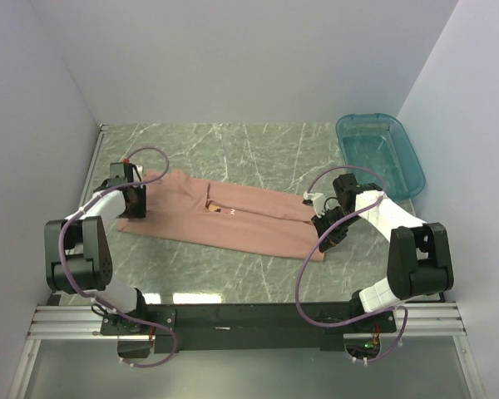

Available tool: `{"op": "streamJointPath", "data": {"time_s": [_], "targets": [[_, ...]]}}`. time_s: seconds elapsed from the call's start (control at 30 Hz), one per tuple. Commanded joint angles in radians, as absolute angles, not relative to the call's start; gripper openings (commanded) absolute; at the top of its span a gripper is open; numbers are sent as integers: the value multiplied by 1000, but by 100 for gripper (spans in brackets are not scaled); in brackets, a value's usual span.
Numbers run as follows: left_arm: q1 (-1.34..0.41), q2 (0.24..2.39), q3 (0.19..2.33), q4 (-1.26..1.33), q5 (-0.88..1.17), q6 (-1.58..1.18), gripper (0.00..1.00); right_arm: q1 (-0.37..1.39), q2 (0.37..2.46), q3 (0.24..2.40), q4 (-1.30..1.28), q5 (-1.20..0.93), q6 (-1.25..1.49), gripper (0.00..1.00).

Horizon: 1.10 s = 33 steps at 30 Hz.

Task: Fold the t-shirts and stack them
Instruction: Fold the tshirt

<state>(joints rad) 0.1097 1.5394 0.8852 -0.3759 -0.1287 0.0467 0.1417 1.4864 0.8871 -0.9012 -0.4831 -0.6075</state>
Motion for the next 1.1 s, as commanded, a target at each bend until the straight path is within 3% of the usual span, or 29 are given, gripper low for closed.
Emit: {"op": "streamJointPath", "data": {"time_s": [0.0, 0.27, 0.37, 0.4, 0.5, 0.63, 0.73, 0.87, 1.07], "targets": [[107, 1551, 913, -388, -113, 71, 46, 143, 1470, 900, -905, -492, -618, 0], [109, 1586, 930, -393, -156, 68, 34, 141, 1460, 900, -919, -497, -626, 0], [107, 1580, 930, -391, -190, 55, 37, 141, 1459, 900, -919, -495, -624, 0], [110, 1575, 928, -390, -216, 52, 44, 141, 1459, 900, -919, -494, -624, 0], [109, 1548, 916, -376, -229, 51, 50, 141, 1457, 902, -920, -497, -624, 0], [110, 1566, 913, -382, -200, 54, 48, 141, 1457, 902, -920, -497, -627, 0], [110, 1601, 930, -399, -172, 58, 40, 140, 1454, 905, -926, -497, -629, 0], [110, 1609, 934, -405, -156, 60, 3, 127, 1453, 919, -939, -485, -641, 0], [117, 1588, 925, -396, -156, 57, 1, 106, 1430, 957, -1031, -503, -718, 0]]}}
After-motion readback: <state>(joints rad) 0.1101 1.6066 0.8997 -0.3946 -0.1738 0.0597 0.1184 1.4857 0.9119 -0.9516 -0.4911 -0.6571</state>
